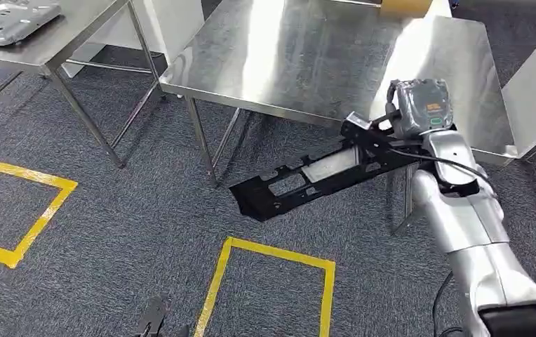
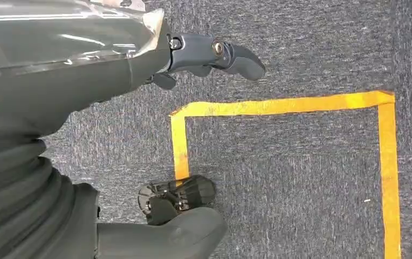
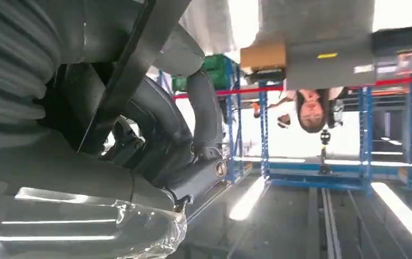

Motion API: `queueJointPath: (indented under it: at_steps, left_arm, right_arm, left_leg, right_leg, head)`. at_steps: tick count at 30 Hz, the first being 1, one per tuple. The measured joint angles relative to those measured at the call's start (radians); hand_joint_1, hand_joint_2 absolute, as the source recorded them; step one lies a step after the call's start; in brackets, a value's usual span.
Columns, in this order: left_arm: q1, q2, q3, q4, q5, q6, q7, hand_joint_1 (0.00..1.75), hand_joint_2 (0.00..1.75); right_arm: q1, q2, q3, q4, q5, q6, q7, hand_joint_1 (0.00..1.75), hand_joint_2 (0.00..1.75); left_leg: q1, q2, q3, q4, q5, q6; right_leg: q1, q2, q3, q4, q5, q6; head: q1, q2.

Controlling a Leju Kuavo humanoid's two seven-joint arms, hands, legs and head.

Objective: Take the parts from the cabinet and place them on the table.

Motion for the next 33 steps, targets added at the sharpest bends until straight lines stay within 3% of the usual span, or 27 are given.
queueJointPath:
  at_steps: [6, 7, 8, 9, 11, 13, 14, 15, 16, 18, 19, 20, 21, 23, 25, 26, 28, 29, 30, 31, 32, 33]
  left_arm:
    - [0.0, -0.009, 0.0, 0.0, -0.013, -0.006, 0.005, 0.0, 1.75]
    - [-0.001, -0.01, 0.0, 0.0, -0.013, -0.007, 0.01, 0.0, 1.75]
    - [-0.001, -0.011, 0.0, 0.0, -0.014, -0.009, 0.013, 0.0, 1.75]
    - [-0.001, -0.012, 0.0, 0.0, -0.015, -0.01, 0.015, 0.0, 1.75]
    - [-0.003, -0.013, 0.001, 0.0, -0.015, -0.013, 0.016, 0.0, 1.75]
    - [-0.005, -0.014, 0.001, 0.0, -0.015, -0.015, 0.018, 0.0, 1.75]
    - [-0.005, -0.014, 0.001, 0.0, -0.015, -0.015, 0.018, 0.0, 1.75]
    - [-0.004, -0.014, 0.002, 0.0, -0.015, -0.015, 0.018, 0.0, 1.75]
    - [-0.005, -0.014, 0.002, 0.0, -0.015, -0.015, 0.018, 0.0, 1.75]
    - [-0.005, -0.017, 0.003, 0.0, -0.015, -0.015, 0.018, 0.0, 1.75]
    - [-0.005, -0.017, 0.003, 0.0, -0.015, -0.015, 0.018, 0.0, 1.75]
    - [-0.005, -0.012, 0.003, 0.0, -0.015, -0.013, 0.018, 0.0, 1.75]
    - [-0.005, -0.014, 0.003, 0.0, -0.014, -0.013, 0.017, 0.0, 1.75]
    - [-0.002, -0.016, 0.003, 0.001, -0.013, -0.008, 0.017, 0.0, 1.75]
    - [-0.003, -0.015, 0.004, 0.001, -0.013, -0.006, 0.016, 0.0, 1.75]
    - [-0.003, -0.015, 0.004, 0.001, -0.013, -0.005, 0.016, 0.0, 1.75]
    - [-0.002, -0.015, 0.003, 0.001, -0.013, -0.005, 0.016, 0.0, 1.75]
    - [-0.002, -0.015, 0.004, 0.001, -0.013, -0.005, 0.016, 0.0, 1.75]
    - [-0.002, -0.015, 0.004, 0.001, -0.013, -0.005, 0.016, 0.0, 1.75]
    - [-0.001, -0.015, 0.004, 0.001, -0.013, -0.005, 0.016, 0.0, 1.75]
    - [-0.001, -0.015, 0.004, 0.001, -0.013, -0.005, 0.016, 0.0, 1.75]
    - [-0.001, -0.014, 0.004, 0.001, -0.013, -0.005, 0.016, 0.0, 1.75]
  right_arm:
    - [-0.085, -0.006, -0.001, 0.121, -0.013, -0.019, -0.02, 1.68, 1.75]
    - [-0.086, -0.008, -0.001, 0.136, -0.014, -0.023, -0.024, 1.68, 1.75]
    - [-0.087, -0.009, -0.001, 0.143, -0.015, -0.026, -0.027, 1.68, 1.75]
    - [-0.085, -0.012, -0.003, 0.146, -0.015, -0.031, -0.028, 1.68, 1.75]
    - [-0.093, -0.016, -0.003, 0.163, -0.019, -0.042, -0.031, 1.68, 1.75]
    - [-0.095, -0.02, -0.003, 0.178, -0.02, -0.043, -0.031, 1.68, 1.75]
    - [-0.09, -0.022, -0.003, 0.183, -0.02, -0.044, -0.032, 1.68, 1.75]
    - [-0.085, -0.023, -0.002, 0.19, -0.02, -0.043, -0.033, 1.68, 1.75]
    - [-0.082, -0.023, -0.002, 0.194, -0.02, -0.043, -0.034, 1.68, 1.75]
    - [-0.084, -0.022, -0.001, 0.199, -0.02, -0.043, -0.034, 1.68, 1.75]
    - [-0.085, -0.022, -0.001, 0.201, -0.02, -0.043, -0.034, 1.68, 1.75]
    - [-0.089, -0.019, 0.002, 0.207, -0.02, -0.042, -0.036, 1.68, 1.75]
    - [-0.088, -0.018, 0.003, 0.21, -0.021, -0.042, -0.036, 1.68, 1.75]
    - [-0.084, -0.016, 0.005, 0.215, -0.019, -0.042, -0.035, 1.68, 1.75]
    - [-0.088, -0.013, 0.008, 0.217, -0.019, -0.042, -0.035, 1.68, 1.75]
    - [-0.091, -0.012, 0.008, 0.218, -0.019, -0.043, -0.035, 1.68, 1.75]
    - [-0.092, -0.007, 0.009, 0.222, -0.019, -0.043, -0.035, 1.68, 1.75]
    - [-0.089, -0.005, 0.009, 0.225, -0.019, -0.043, -0.035, 1.68, 1.75]
    - [-0.086, -0.004, 0.01, 0.227, -0.019, -0.043, -0.035, 1.68, 1.75]
    - [-0.085, -0.002, 0.011, 0.229, -0.019, -0.043, -0.035, 1.68, 1.75]
    - [-0.084, -0.001, 0.012, 0.229, -0.019, -0.043, -0.035, 1.68, 1.75]
    - [-0.086, 0.002, 0.012, 0.229, -0.019, -0.044, -0.035, 1.68, 1.75]
  left_leg:
    - [0.002, 0.0, 0.0, 0.0, 0.0, 0.0]
    - [-0.001, -0.001, -0.002, 0.003, -0.004, 0.007]
    - [-0.001, 0.0, 0.003, -0.008, -0.002, 0.018]
    - [0.01, 0.004, 0.023, -0.035, 0.009, 0.026]
    - [0.015, 0.007, 0.042, -0.061, 0.017, 0.031]
    - [0.019, 0.01, 0.043, -0.06, 0.015, 0.027]
    - [0.023, 0.01, 0.043, -0.059, 0.013, 0.025]
    - [0.028, 0.01, 0.044, -0.058, 0.009, 0.019]
    - [0.034, 0.01, 0.045, -0.054, 0.005, 0.012]
    - [0.051, 0.01, 0.044, -0.03, -0.013, -0.012]
    - [0.051, 0.01, 0.04, -0.011, -0.027, -0.027]
    - [0.048, 0.009, 0.03, 0.003, -0.038, -0.04]
    - [0.048, 0.007, 0.029, 0.006, -0.039, -0.042]
    - [0.052, 0.009, 0.03, 0.003, -0.038, -0.043]
    - [0.057, 0.009, 0.026, 0.023, -0.056, -0.053]
    - [0.057, 0.009, 0.003, 0.07, -0.077, -0.056]
    - [0.057, 0.009, -0.092, 0.234, -0.136, -0.061]
    - [0.057, 0.009, -0.14, 0.301, -0.15, -0.059]
    - [0.056, 0.009, -0.167, 0.325, -0.14, -0.054]
    - [0.052, 0.009, -0.17, 0.299, -0.104, -0.046]
    - [0.048, 0.008, -0.15, 0.235, -0.053, -0.033]
    - [0.04, 0.006, -0.111, 0.135, 0.01, -0.015]
  right_leg:
    - [0.002, 0.0, 0.0, 0.0, 0.0, 0.0]
    - [-0.006, 0.0, 0.003, -0.009, 0.003, 0.007]
    - [-0.001, 0.001, 0.006, -0.013, 0.005, 0.011]
    - [0.008, 0.0, 0.005, -0.017, 0.003, 0.012]
    - [0.0, -0.005, -0.029, 0.056, -0.025, 0.016]
    - [-0.014, -0.006, -0.118, 0.218, -0.081, 0.022]
    - [-0.021, -0.006, -0.153, 0.274, -0.093, 0.031]
    - [-0.031, -0.007, -0.165, 0.284, -0.086, 0.044]
    - [-0.04, -0.008, -0.15, 0.242, -0.061, 0.061]
    - [-0.061, -0.019, -0.065, 0.065, 0.019, 0.103]
    - [-0.07, -0.031, -0.037, -0.001, 0.031, 0.118]
    - [-0.057, -0.017, -0.029, 0.011, 0.022, 0.104]
    - [-0.055, -0.013, -0.034, 0.021, 0.019, 0.084]
    - [-0.051, -0.011, -0.04, 0.028, 0.013, 0.07]
    - [-0.057, -0.005, -0.031, 0.027, 0.01, 0.052]
    - [-0.057, -0.005, -0.027, 0.026, 0.006, 0.046]
    - [-0.051, -0.004, -0.021, 0.027, -0.001, 0.036]
    - [-0.046, -0.003, -0.018, 0.027, -0.005, 0.031]
    - [-0.041, -0.002, -0.014, 0.027, -0.008, 0.026]
    - [-0.035, 0.0, -0.008, 0.026, -0.012, 0.021]
    - [-0.03, 0.002, -0.001, 0.026, -0.018, 0.018]
    - [-0.026, 0.004, 0.009, 0.025, -0.024, 0.016]
  head:
    - [0.0, 0.0]
    - [0.0, 0.0]
    - [-0.001, 0.0]
    - [-0.002, 0.0]
    - [0.002, 0.0]
    - [0.002, 0.0]
    - [0.0, 0.0]
    - [0.002, 0.0]
    - [0.001, 0.0]
    - [0.001, 0.0]
    - [0.003, 0.0]
    - [0.008, 0.0]
    - [0.004, 0.0]
    - [0.0, 0.0]
    - [-0.002, 0.0]
    - [-0.003, 0.0]
    - [-0.005, 0.0]
    - [-0.005, 0.0]
    - [-0.005, 0.0]
    - [-0.005, 0.0]
    - [-0.005, 0.0]
    - [-0.005, 0.0]
